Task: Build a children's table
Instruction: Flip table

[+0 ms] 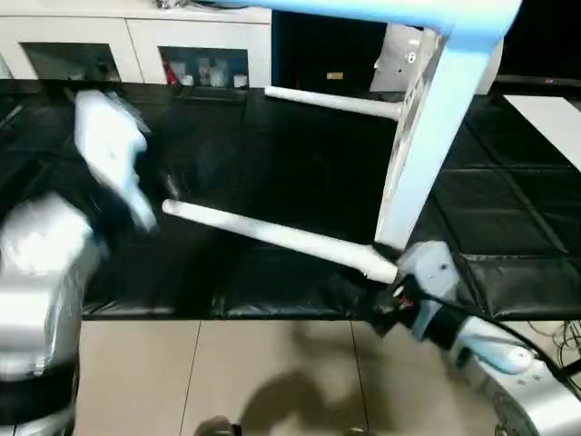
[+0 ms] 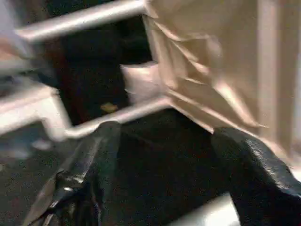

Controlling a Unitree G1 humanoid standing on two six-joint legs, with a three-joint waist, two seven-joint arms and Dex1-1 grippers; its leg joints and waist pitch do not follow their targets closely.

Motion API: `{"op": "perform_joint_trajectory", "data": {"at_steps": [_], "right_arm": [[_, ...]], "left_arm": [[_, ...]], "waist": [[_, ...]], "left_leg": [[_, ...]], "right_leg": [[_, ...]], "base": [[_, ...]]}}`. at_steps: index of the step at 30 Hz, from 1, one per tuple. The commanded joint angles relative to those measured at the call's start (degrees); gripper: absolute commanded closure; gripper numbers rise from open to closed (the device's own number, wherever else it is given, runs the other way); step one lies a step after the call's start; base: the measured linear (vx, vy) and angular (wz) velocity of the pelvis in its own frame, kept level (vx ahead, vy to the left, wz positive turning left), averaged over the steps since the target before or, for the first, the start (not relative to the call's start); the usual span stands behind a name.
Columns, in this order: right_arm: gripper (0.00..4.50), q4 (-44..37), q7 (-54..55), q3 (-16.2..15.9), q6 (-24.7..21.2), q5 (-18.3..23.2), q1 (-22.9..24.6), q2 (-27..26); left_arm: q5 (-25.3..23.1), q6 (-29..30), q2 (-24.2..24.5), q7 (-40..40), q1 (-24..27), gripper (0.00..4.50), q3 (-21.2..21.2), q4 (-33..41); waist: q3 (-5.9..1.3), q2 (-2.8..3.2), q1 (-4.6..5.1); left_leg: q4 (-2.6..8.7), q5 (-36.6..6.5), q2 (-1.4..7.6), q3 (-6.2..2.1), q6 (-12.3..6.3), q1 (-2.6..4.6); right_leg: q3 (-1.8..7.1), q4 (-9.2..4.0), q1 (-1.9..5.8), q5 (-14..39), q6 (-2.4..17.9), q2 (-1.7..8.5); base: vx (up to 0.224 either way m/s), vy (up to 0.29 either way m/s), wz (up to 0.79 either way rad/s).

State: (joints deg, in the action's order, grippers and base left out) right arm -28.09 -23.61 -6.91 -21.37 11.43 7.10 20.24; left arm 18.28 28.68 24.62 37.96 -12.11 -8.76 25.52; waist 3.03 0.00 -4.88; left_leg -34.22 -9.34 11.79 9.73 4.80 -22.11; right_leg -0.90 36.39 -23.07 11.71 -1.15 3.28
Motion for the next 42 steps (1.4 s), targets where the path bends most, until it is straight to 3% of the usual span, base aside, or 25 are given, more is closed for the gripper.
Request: {"op": "perform_joint_trajectory", "data": {"at_steps": [1, 3, 4, 5, 6, 10, 15, 17, 18, 19, 20, 22, 23, 24, 25, 26, 27, 28, 29, 32, 33, 35, 38, 42], "right_arm": [[0.00, -2.8, 3.2, 2.0, 5.8, -2.7, 1.8, -1.1], [0.00, -3.9, 4.2, 2.5, 7.3, -3.1, 3.1, -1.7], [0.00, -3.9, 4.2, 2.5, 7.3, -3.1, 3.1, -1.7], [0.00, -5.5, 5.6, 3.0, 9.1, -4.4, 5.0, -2.2], [0.00, -5.8, 5.9, 3.1, 9.4, -4.7, 5.4, -2.2], [0.00, -7.4, 12.5, 3.8, 12.0, -10.2, 7.0, -5.1], [0.00, -4.2, 16.7, 3.9, 11.6, -14.0, 4.1, -6.4], [0.00, -3.0, 17.3, 4.0, 11.5, -14.5, 2.8, -6.6], [0.00, 0.1, 18.5, 4.0, 11.1, -15.5, -0.7, -7.1], [0.00, 2.3, 18.9, 3.4, 10.9, -16.3, -3.1, -7.4], [0.00, 4.3, 19.4, 2.9, 10.8, -16.7, -5.3, -7.9], [0.00, 7.1, 20.3, 2.4, 10.6, -17.6, -8.1, -9.0], [0.00, 8.5, 21.0, 2.2, 10.2, -17.8, -9.5, -9.6], [0.00, 13.2, 23.0, 2.0, 10.2, -18.3, -13.2, -11.6], [0.00, 14.7, 23.6, 2.0, 10.2, -18.4, -14.3, -12.2], [0.00, 16.0, 23.9, 1.8, 10.1, -18.4, -15.2, -12.8], [0.00, 18.4, 24.2, 1.6, 10.5, -17.6, -16.9, -14.1], [0.00, 20.9, 24.1, 1.0, 11.0, -17.2, -18.6, -15.4], [0.00, 20.9, 24.1, 1.0, 11.0, -17.2, -18.6, -15.4], [0.00, 22.9, 22.5, -1.0, 12.2, -16.7, -20.1, -17.2], [0.00, 23.0, 22.2, -2.0, 12.6, -17.1, -20.3, -17.5], [0.00, 23.1, 22.1, -2.8, 13.2, -17.9, -20.2, -17.5], [0.00, 26.5, 24.2, -0.7, 13.1, -18.0, -21.7, -18.3], [0.00, 30.3, 26.6, 1.3, 12.1, -18.3, -24.4, -18.6]], "left_arm": [[0.5, 1.2, -2.4, -2.3, 3.6, 0.66, 2.2, 2.5], [0.5, 1.3, -4.1, -3.9, 5.3, 0.52, 2.7, 3.1], [0.5, 1.3, -4.1, -3.9, 5.3, 0.52, 2.7, 3.1], [0.5, 1.3, -5.9, -5.1, 7.4, 0.49, 3.8, 3.8], [0.6, 1.4, -6.2, -5.3, 7.8, 0.43, 4.1, 4.0], [3.2, 3.5, -7.5, -6.0, 11.3, 0.12, 5.2, 6.7], [2.8, 4.1, -7.2, -6.0, 12.6, 0.04, 6.4, 7.4], [2.7, 4.2, -7.3, -6.2, 12.6, 0.04, 6.6, 7.4], [2.6, 4.4, -7.5, -6.5, 12.2, 0.04, 6.9, 7.3], [2.7, 4.6, -7.4, -6.9, 11.9, 0.04, 7.2, 7.2], [2.8, 4.8, -7.1, -7.0, 11.6, 0.04, 7.4, 7.1], [3.2, 5.2, -6.8, -7.1, 11.3, 0.04, 7.6, 7.1], [3.3, 5.4, -6.8, -7.1, 11.1, 0.04, 7.7, 7.2], [3.7, 6.3, -6.3, -6.8, 10.9, 0.04, 8.1, 7.4], [3.8, 6.5, -6.1, -6.8, 10.8, 0.04, 8.2, 7.5], [3.7, 6.6, -5.9, -6.7, 10.8, 0.04, 8.3, 7.6], [3.5, 6.7, -5.7, -6.6, 10.8, 0.04, 8.5, 7.7], [3.5, 7.0, -5.5, -6.8, 10.9, 0.04, 8.6, 7.9], [3.5, 7.0, -5.5, -6.8, 10.9, 0.04, 8.6, 7.9], [3.8, 7.7, -5.3, -7.4, 11.2, 0.04, 8.4, 8.8], [4.1, 7.9, -5.2, -7.7, 11.4, 0.04, 8.3, 9.1], [4.4, 8.3, -5.0, -7.8, 11.6, 0.04, 8.3, 9.5], [4.6, 8.4, -4.5, -7.8, 12.0, 0.04, 8.5, 9.4], [4.2, 8.5, -4.0, -7.5, 12.0, 0.04, 9.2, 9.1]], "waist": [[-2.58, 0.09, 0.49], [-2.64, -0.28, 0.62], [-2.60, -0.16, 0.62], [-2.57, -0.48, 0.61], [-2.52, -0.37, 0.61], [-2.50, -0.99, 1.33], [-2.50, -0.72, 2.36], [-2.53, -0.86, 2.93], [-2.56, -0.45, 3.06], [-2.58, -0.66, 3.26], [-2.63, -0.83, 3.65], [-2.67, -0.27, 3.42], [-2.72, -0.46, 3.41], [-2.74, -0.55, 3.39], [-2.75, -0.21, 3.40], [-2.87, -0.30, 3.62], [-2.88, -0.25, 3.51], [-2.84, 0.21, 3.36], [-2.92, -0.04, 3.41], [-3.09, 0.09, 2.97], [-3.21, -0.20, 2.87], [-3.28, -0.01, 2.83], [-3.42, 0.01, 3.07], [-3.39, 0.20, 2.91]], "left_leg": [[4.44, -23.0, 0.68, -0.39, 2.47, 1.29], [4.50, -23.5, 0.49, -0.45, 2.37, 1.18], [4.63, -23.3, 0.53, -0.49, 2.38, 1.09], [4.55, -23.4, 0.56, -0.47, 2.25, 1.10], [4.61, -23.4, 0.60, -0.49, 2.27, 1.05], [4.63, -25.5, 0.25, -0.61, 2.40, 1.05], [4.64, -27.6, 0.10, -0.93, 2.98, 1.15], [4.68, -28.1, 0.06, -0.98, 2.90, 1.16], [4.73, -28.1, 0.06, -1.05, 2.98, 1.16], [4.64, -28.5, 0.05, -1.00, 3.02, 1.28], [4.75, -28.2, -0.08, -1.22, 3.15, 0.93], [4.58, -27.6, -0.04, -1.01, 3.14, 1.22], [4.42, -27.5, -0.02, -0.81, 3.06, 1.47], [4.46, -27.3, -0.08, -0.80, 3.07, 1.34], [4.56, -27.4, -0.10, -0.92, 3.27, 1.32], [4.68, -27.0, -0.10, -1.01, 3.53, 1.14], [4.65, -27.0, 0.01, -0.95, 3.61, 1.27], [4.49, -27.6, -0.01, -0.81, 3.67, 1.74], [4.50, -27.5, 0.01, -0.77, 3.67, 1.58], [4.56, -25.9, 0.23, -0.59, 3.59, 1.60], [4.67, -24.2, 0.27, -0.61, 3.64, 1.23], [4.64, -22.0, 0.29, -0.52, 3.69, 1.08], [4.53, -19.8, 0.13, -0.43, 3.73, 0.85], [4.44, -20.2, 0.17, -0.31, 3.92, 1.24]], "right_leg": [[1.66, -6.78, 0.47, 27.6, 2.9, 2.84], [1.53, -6.90, 0.52, 28.6, 1.5, 2.50], [1.53, -6.93, 0.64, 28.5, 1.3, 2.56], [1.55, -7.00, 0.54, 28.6, 0.7, 2.56], [1.58, -7.08, 0.54, 28.6, 0.6, 2.62], [1.38, -7.40, 0.28, 30.9, -0.9, 2.30], [1.25, -7.54, 0.07, 32.2, -1.8, 2.17], [1.16, -7.59, 0.13, 31.5, -1.5, 2.12], [1.16, -7.43, 0.16, 30.6, -1.1, 2.14], [1.12, -7.49, 0.01, 30.6, -0.9, 2.05], [0.93, -7.17, 0.48, 30.2, -0.3, 2.14], [1.23, -7.24, 0.15, 28.7, -0.1, 2.13], [1.35, -7.22, -0.02, 27.6, 0.4, 1.98], [1.31, -6.99, 0.12, 27.0, 0.9, 1.98], [1.27, -6.85, 0.16, 27.0, 1.3, 2.06], [1.15, -6.64, 0.49, 26.2, 1.7, 2.00], [1.21, -6.62, 0.40, 25.5, 1.8, 1.98], [1.37, -6.67, -0.07, 24.6, 2.4, 1.89], [1.36, -6.53, 0.18, 23.7, 2.8, 1.89], [1.52, -6.09, 0.35, 19.6, 3.7, 1.84], [1.50, -5.71, 0.88, 17.8, 3.9, 1.90], [1.55, -5.32, 1.08, 14.7, 4.3, 1.91], [1.54, -4.97, 1.42, 12.1, 5.0, 1.92], [1.56, -4.99, 1.25, 12.1, 5.3, 1.79]], "base": [[0.000, 0.000, 0.00], [0.000, 0.000, 0.00], [0.000, 0.000, 0.00], [0.000, 0.000, 0.00], [0.000, 0.000, 0.00], [0.000, 0.000, 0.00], [0.000, 0.000, 0.00], [0.000, 0.000, 0.00], [0.000, 0.000, 0.00], [0.000, 0.000, 0.00], [0.000, 0.000, 0.00], [0.000, 0.000, 0.00], [0.000, 0.000, 0.00], [0.000, 0.000, 0.00], [0.000, 0.000, 0.00], [0.000, 0.000, 0.00], [0.000, 0.000, 0.00], [0.000, 0.000, 0.00], [0.000, 0.000, 0.00], [0.000, 0.000, 0.00], [0.000, 0.000, 0.00], [0.000, 0.000, 0.00], [0.000, 0.000, 0.00], [0.000, 0.000, 0.00]]}}
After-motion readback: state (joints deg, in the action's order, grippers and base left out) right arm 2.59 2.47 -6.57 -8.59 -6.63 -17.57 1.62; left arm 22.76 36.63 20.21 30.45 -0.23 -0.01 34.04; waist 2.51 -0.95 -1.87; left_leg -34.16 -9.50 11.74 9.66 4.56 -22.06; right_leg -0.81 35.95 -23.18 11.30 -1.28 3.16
